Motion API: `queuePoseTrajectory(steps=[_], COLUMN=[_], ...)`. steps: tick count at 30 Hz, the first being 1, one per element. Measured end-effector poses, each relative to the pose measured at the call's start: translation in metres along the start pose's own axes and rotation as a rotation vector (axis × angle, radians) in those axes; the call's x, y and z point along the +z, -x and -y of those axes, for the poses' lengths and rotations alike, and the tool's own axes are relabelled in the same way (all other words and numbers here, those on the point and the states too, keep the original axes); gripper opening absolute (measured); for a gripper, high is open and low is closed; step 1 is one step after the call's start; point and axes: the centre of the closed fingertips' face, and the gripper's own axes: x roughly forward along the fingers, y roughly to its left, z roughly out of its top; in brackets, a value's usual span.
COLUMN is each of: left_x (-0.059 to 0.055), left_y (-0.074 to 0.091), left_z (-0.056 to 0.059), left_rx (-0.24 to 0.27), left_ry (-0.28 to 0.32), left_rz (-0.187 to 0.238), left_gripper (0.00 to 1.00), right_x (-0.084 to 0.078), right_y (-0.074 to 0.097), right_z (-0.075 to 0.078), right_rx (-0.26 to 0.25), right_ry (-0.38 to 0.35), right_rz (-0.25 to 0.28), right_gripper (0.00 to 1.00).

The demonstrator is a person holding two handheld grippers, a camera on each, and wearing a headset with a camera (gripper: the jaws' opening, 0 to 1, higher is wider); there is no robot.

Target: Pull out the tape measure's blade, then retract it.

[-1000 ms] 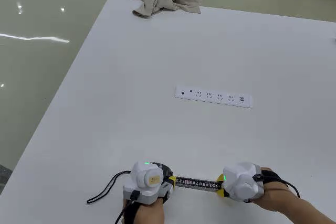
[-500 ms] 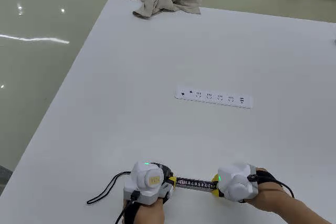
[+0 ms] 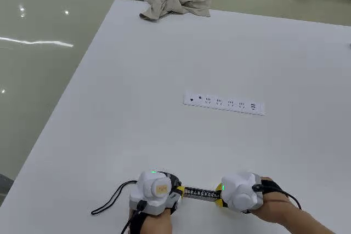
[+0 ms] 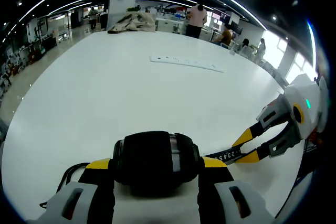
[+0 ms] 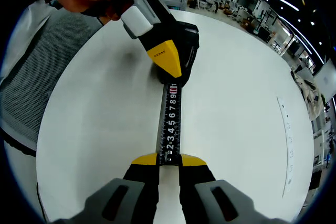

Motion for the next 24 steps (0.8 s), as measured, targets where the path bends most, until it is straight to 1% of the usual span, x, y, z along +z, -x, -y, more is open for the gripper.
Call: queuePoseTrajectory(steps=[8,12,24], left_x=[-0.001,0.000,0.000], left_y=[-0.002,0.001,-0.001], left_z=[0.000,0.001,0.000], left_rx=[-0.004,-0.003,-0.005], left_ry=[-0.002,-0.002,-0.004], left_rz=[-0.004,-0.003,-0.002], left_gripper=[0.61,0.61,0.61], right_x=[0.007,0.013,0.021], right_y=[-0.005,-0.006,-0.011], right_z=[0.000,0.000,0.001], right_rx=[0.000,-0.001,0.003], right_ry=[0.003,0.005,0.003], right_rz=[0.007,0.009,0.019], right_gripper=[0.13,0.13,0.13])
